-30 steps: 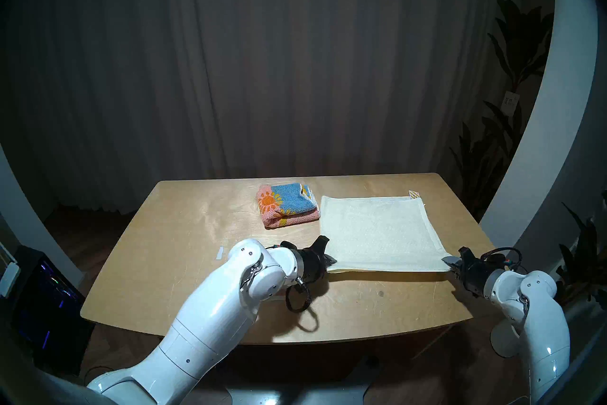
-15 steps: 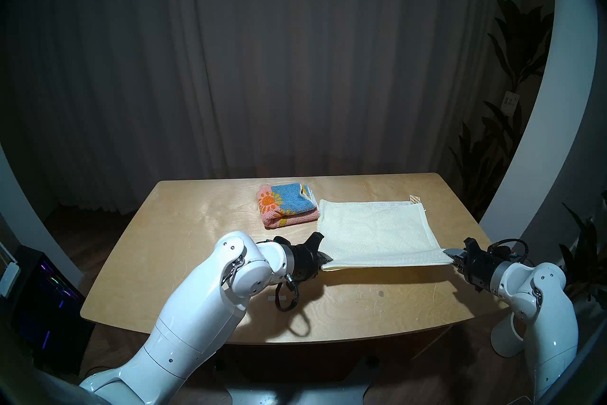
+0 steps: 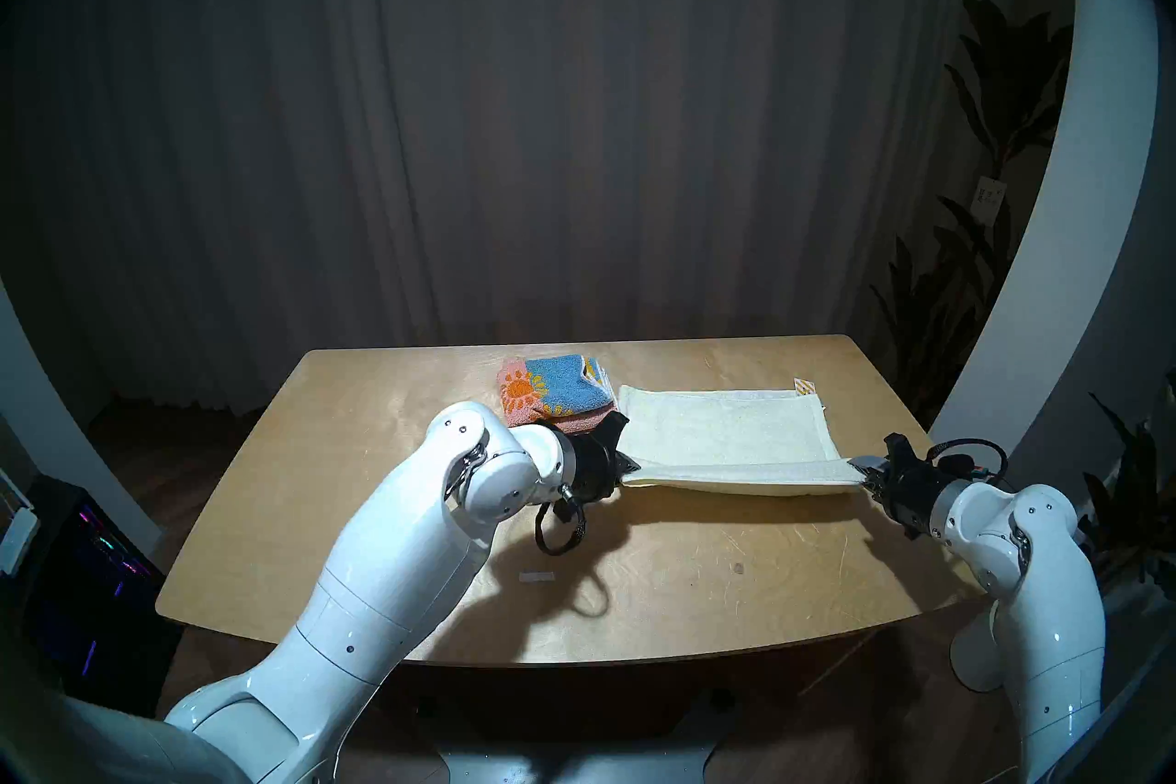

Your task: Fold each towel twice and stack them on table

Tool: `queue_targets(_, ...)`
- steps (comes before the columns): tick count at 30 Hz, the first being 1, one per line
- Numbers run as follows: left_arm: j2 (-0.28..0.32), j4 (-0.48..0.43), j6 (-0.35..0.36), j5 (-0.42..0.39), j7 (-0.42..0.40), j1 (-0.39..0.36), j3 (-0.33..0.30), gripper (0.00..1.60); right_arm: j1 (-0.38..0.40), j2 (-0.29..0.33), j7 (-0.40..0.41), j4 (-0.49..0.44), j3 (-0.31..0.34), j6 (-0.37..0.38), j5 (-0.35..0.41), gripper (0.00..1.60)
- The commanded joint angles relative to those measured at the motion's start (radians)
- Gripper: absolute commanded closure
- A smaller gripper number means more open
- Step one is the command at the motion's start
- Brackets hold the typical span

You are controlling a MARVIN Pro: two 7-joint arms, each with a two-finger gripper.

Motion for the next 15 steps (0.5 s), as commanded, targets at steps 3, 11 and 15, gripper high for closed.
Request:
queue_targets(3, -0.048, 0.074, -0.005, 0.033, 0.011, -0.134, -0.006, 1.6, 0.141, 0.017, -0.007, 0.045, -0.059, -0.064, -0.039, 1.6)
queue_targets(11, -0.092, 0.12, -0.007, 0.058, 0.042, -0.188, 0.019, 1.6, 0.211, 0.015, 0.004, 0.098, -0.096, -0.097, -0.06, 1.6)
queue_targets(15, -0.117, 0.158, -0.006, 0.071, 0.045, -0.226, 0.033, 1.6, 0.243, 0.018, 0.007, 0.122, -0.107, -0.109, -0.072, 1.6)
